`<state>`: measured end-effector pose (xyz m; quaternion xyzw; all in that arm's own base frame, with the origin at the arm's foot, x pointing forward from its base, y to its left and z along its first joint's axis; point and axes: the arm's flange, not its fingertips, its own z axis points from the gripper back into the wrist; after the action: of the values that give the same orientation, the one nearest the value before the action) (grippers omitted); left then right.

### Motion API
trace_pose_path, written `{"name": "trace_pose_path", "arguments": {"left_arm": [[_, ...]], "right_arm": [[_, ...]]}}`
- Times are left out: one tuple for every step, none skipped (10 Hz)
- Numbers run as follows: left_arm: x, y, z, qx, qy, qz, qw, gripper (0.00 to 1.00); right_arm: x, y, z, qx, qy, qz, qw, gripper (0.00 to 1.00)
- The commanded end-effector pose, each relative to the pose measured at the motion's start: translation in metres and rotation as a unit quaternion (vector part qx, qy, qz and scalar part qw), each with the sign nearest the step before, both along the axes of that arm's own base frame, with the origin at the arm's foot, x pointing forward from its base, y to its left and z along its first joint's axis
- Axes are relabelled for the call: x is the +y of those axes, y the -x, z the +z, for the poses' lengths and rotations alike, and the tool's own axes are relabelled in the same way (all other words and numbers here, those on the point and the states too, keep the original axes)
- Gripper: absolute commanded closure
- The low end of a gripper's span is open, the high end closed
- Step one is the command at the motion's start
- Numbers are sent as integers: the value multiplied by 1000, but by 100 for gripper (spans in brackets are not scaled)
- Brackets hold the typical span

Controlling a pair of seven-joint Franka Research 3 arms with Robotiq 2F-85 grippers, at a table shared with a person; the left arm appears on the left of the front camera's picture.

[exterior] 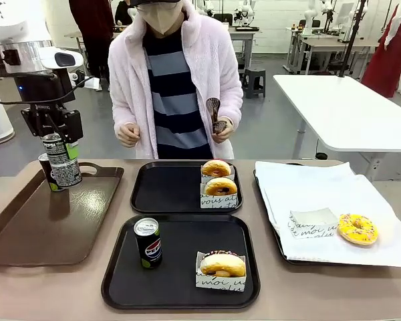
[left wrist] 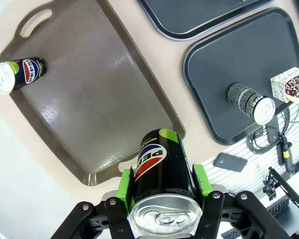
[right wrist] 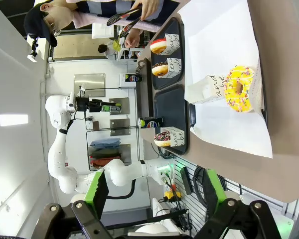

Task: Set up donuts and drinks on trays.
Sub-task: Pick up one Pepsi coke from the Handle tray and place it on the Flat Tray without a Pepsi coke.

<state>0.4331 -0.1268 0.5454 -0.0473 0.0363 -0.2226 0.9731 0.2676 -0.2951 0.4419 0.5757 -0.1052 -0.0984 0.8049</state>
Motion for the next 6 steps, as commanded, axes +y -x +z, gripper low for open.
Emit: {"name": "trace_pose_path", "arguments": {"left_arm": [[-8, -2, -6, -26, 1, 2, 1000, 42], [-11, -7, -9, -34, 0, -7, 999, 42], [-16, -11, -13, -38, 2, -12, 999, 42], [-21, -11, -18, -45, -1, -15, 999, 42], [-26, -17, -23, -44, 0, -15, 999, 42], [-31, -25, -27, -43, 0, -15, 999, 42]], "right_arm": [[-1, 1, 1, -5, -5, 2, 1000, 0], [-1, 1, 1, -5, -5, 2, 1000, 0], [-1, 1, 1, -5, -5, 2, 1000, 0], [-1, 1, 1, -5, -5, 2, 1000, 0], [-1, 1, 1, -5, -5, 2, 1000, 0], [-1, 1, 1, -5, -5, 2, 1000, 0]]}}
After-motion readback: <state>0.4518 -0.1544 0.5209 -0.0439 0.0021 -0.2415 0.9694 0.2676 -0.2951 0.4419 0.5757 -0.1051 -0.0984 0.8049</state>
